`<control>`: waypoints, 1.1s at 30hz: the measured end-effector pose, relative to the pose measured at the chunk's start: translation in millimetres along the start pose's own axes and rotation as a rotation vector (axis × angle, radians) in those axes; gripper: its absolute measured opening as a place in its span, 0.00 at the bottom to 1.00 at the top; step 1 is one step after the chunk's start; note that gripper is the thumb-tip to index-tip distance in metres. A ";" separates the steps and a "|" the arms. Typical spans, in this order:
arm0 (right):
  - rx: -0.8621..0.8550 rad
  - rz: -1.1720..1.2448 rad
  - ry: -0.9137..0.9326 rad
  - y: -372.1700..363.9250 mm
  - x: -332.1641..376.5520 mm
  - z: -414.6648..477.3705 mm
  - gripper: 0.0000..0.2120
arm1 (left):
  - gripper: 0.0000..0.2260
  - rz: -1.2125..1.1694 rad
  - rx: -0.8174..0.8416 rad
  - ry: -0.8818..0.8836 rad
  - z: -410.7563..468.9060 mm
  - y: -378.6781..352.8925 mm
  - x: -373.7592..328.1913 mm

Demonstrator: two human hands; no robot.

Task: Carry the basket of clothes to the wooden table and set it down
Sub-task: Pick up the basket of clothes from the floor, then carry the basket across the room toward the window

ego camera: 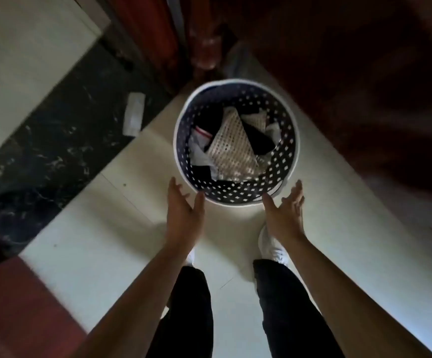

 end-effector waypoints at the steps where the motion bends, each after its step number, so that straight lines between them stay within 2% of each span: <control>1: -0.003 0.040 -0.026 -9.0 -5.3 10.9 0.45 | 0.36 -0.052 -0.029 0.013 10.2 -9.1 9.5; 3: -0.007 0.116 -0.060 -22.0 -11.5 29.5 0.42 | 0.33 -0.130 -0.020 0.031 26.9 -23.3 18.3; 6: -0.035 0.262 -0.109 -32.2 -18.7 38.9 0.27 | 0.25 -0.149 -0.027 0.092 43.7 -35.9 20.3; 8: -0.028 0.415 -0.113 -31.2 -15.3 33.4 0.27 | 0.23 -0.135 -0.057 0.116 46.1 -32.8 15.9; 10: -0.006 0.455 -0.090 -23.4 -6.8 19.8 0.27 | 0.20 -0.131 -0.065 0.175 40.3 -22.6 12.1; 15: 0.084 0.318 -0.051 15.7 9.3 -40.8 0.25 | 0.17 -0.138 -0.059 0.332 -20.0 29.2 -0.3; 20: 0.187 0.210 -0.019 78.7 36.3 -134.1 0.23 | 0.21 -0.124 -0.095 0.283 -100.2 113.1 -29.9; 25: 0.235 0.180 0.057 160.8 87.4 -252.2 0.25 | 0.17 -0.286 -0.082 0.280 -182.8 213.1 -85.4; 28: 0.217 0.067 0.202 218.7 125.0 -324.4 0.23 | 0.14 -0.347 -0.084 0.266 -238.3 268.3 -124.1; 31: 0.201 0.116 0.306 270.8 159.7 -393.9 0.19 | 0.19 -0.383 -0.120 0.152 -295.9 316.7 -169.6; 33: 0.181 0.152 0.362 297.6 171.4 -432.2 0.24 | 0.23 -0.422 -0.136 0.072 -332.5 345.3 -200.4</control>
Point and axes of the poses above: each hand's wrist, its own z-axis towards the middle knuckle, its own y-axis out of the back of the hand, x = y × z, the point moved 3 cm from there along z, towards the middle knuckle, and after that the axes turned 4 degrees about -x, right-handed, at the moved point
